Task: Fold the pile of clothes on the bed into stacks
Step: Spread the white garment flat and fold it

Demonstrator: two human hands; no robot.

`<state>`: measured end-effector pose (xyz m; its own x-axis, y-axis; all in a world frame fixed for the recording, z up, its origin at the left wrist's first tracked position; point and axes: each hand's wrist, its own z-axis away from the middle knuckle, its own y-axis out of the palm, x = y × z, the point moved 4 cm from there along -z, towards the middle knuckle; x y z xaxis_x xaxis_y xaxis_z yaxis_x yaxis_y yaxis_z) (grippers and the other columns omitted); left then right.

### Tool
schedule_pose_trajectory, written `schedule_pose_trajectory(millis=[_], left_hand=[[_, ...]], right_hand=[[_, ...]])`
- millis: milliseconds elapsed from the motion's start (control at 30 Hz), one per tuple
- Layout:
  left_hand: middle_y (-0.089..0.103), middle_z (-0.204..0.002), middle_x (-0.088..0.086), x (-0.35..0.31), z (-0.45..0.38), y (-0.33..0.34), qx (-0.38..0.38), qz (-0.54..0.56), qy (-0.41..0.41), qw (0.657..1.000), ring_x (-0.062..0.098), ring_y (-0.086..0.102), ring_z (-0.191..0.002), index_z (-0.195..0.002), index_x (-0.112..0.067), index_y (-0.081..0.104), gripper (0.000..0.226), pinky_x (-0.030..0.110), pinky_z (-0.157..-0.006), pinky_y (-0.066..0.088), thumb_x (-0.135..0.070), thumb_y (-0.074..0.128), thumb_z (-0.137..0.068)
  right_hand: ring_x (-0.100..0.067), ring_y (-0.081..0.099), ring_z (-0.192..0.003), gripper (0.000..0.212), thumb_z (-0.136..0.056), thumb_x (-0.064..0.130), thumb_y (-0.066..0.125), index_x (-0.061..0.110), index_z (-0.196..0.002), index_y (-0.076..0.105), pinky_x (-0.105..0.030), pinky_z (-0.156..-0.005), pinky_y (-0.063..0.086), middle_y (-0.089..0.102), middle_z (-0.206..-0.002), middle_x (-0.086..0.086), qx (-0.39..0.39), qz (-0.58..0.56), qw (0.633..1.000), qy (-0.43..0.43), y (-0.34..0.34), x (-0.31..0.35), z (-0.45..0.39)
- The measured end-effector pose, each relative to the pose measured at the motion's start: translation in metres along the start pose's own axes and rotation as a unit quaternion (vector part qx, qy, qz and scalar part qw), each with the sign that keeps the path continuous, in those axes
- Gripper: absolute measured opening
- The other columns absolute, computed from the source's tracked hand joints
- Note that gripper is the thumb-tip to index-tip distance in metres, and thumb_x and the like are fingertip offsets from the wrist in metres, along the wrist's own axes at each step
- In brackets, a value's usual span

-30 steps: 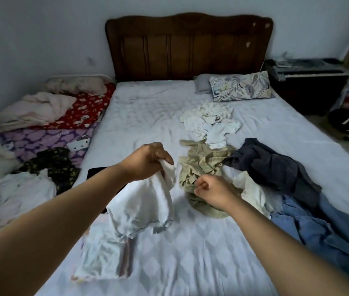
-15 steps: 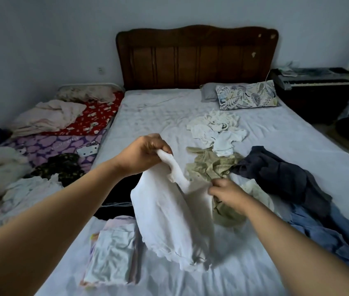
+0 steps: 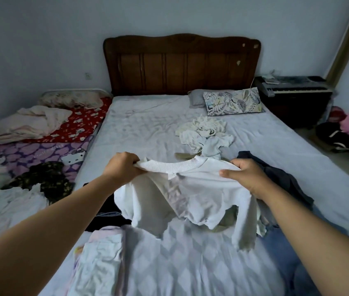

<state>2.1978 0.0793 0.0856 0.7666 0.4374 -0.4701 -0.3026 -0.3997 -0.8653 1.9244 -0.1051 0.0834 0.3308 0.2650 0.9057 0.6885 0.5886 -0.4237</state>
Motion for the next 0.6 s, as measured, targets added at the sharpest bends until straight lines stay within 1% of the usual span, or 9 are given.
schedule_pose_trajectory(millis=[67,167,233,300,367,433,500,533,600], left_hand=[[0.044,-0.052,-0.001,-0.003,-0.003,0.003,0.021,-0.05,-0.025,0.998,0.023,0.046,-0.06,-0.049,-0.019,0.044,0.044,0.03,-0.051,0.027,-0.034,0.076,-0.076],[0.046,-0.058,-0.002,-0.002,-0.009,0.012,0.043,-0.083,-0.049,0.994,0.021,0.05,-0.064,-0.052,-0.022,0.046,0.04,0.028,-0.052,0.03,-0.034,0.07,-0.081],[0.048,-0.066,-0.002,-0.001,-0.013,0.019,0.049,-0.107,-0.06,0.991,0.024,0.056,-0.073,-0.057,-0.023,0.051,0.033,0.027,-0.058,0.034,-0.034,0.065,-0.085],[0.057,-0.077,0.002,-0.003,-0.019,0.027,0.049,-0.087,-0.093,0.991,0.027,0.061,-0.08,-0.072,-0.018,0.057,0.023,0.027,-0.061,0.038,-0.032,0.058,-0.089],[0.064,-0.079,0.008,-0.007,-0.024,0.04,0.061,0.034,-0.143,0.987,0.027,0.067,-0.067,-0.082,-0.014,0.058,0.016,0.029,-0.06,0.047,-0.026,0.052,-0.092],[0.063,-0.075,0.011,-0.011,-0.033,0.053,0.05,0.125,-0.162,0.978,0.029,0.066,-0.061,-0.081,-0.014,0.055,0.013,0.032,-0.062,0.052,-0.02,0.05,-0.093],[0.058,-0.071,0.006,-0.015,-0.043,0.061,0.036,0.116,-0.141,0.983,0.026,0.057,-0.063,-0.079,-0.014,0.054,0.014,0.028,-0.056,0.045,-0.02,0.054,-0.092],[0.055,-0.068,0.002,-0.017,-0.048,0.064,0.029,0.09,-0.124,0.988,0.025,0.054,-0.064,-0.079,-0.014,0.055,0.014,0.027,-0.054,0.04,-0.021,0.055,-0.092],[0.055,-0.07,0.0,-0.019,-0.06,0.073,0.013,0.063,-0.087,0.994,0.028,0.056,-0.074,-0.082,-0.014,0.059,0.011,0.029,-0.058,0.036,-0.02,0.058,-0.091]], right_hand=[[-0.01,0.047,-0.058,0.016,-0.081,0.014,0.073,0.003,-0.075,0.064,-0.021,-0.052,0.035,0.054,-0.061,0.003,-0.011,0.013,1.0,0.0,-0.01,-0.003,-0.006],[-0.013,0.035,-0.057,0.034,-0.083,0.017,0.071,0.001,-0.063,0.048,-0.02,-0.046,0.024,0.037,-0.061,-0.005,-0.034,0.061,0.997,-0.016,-0.025,-0.007,-0.013],[-0.013,0.038,-0.06,0.033,-0.082,0.017,0.072,-0.007,-0.068,0.054,-0.021,-0.048,0.025,0.039,-0.061,-0.01,-0.036,0.105,0.994,-0.018,-0.032,-0.011,-0.019],[-0.015,0.043,-0.063,0.033,-0.082,0.018,0.072,-0.012,-0.076,0.06,-0.026,-0.054,0.029,0.046,-0.065,-0.02,-0.04,0.148,0.988,-0.027,-0.037,-0.019,-0.029],[-0.019,0.047,-0.063,0.034,-0.083,0.021,0.071,-0.011,-0.075,0.06,-0.031,-0.056,0.033,0.054,-0.067,-0.021,-0.057,0.188,0.98,-0.025,-0.041,-0.029,-0.04],[-0.023,0.054,-0.064,0.032,-0.086,0.024,0.067,-0.006,-0.075,0.062,-0.032,-0.058,0.039,0.061,-0.07,-0.021,-0.077,0.219,0.973,-0.008,-0.047,-0.039,-0.052],[-0.025,0.061,-0.06,0.027,-0.089,0.024,0.063,0.004,-0.071,0.062,-0.027,-0.055,0.041,0.063,-0.065,-0.015,-0.083,0.219,0.972,0.023,-0.05,-0.049,-0.065],[-0.024,0.062,-0.055,0.022,-0.09,0.022,0.061,0.01,-0.071,0.06,-0.023,-0.049,0.042,0.061,-0.06,-0.01,-0.08,0.198,0.976,0.043,-0.052,-0.054,-0.073],[-0.025,0.066,-0.057,0.015,-0.091,0.017,0.059,0.013,-0.076,0.06,-0.022,-0.047,0.042,0.061,-0.059,-0.007,-0.082,0.163,0.981,0.066,-0.054,-0.061,-0.088]])
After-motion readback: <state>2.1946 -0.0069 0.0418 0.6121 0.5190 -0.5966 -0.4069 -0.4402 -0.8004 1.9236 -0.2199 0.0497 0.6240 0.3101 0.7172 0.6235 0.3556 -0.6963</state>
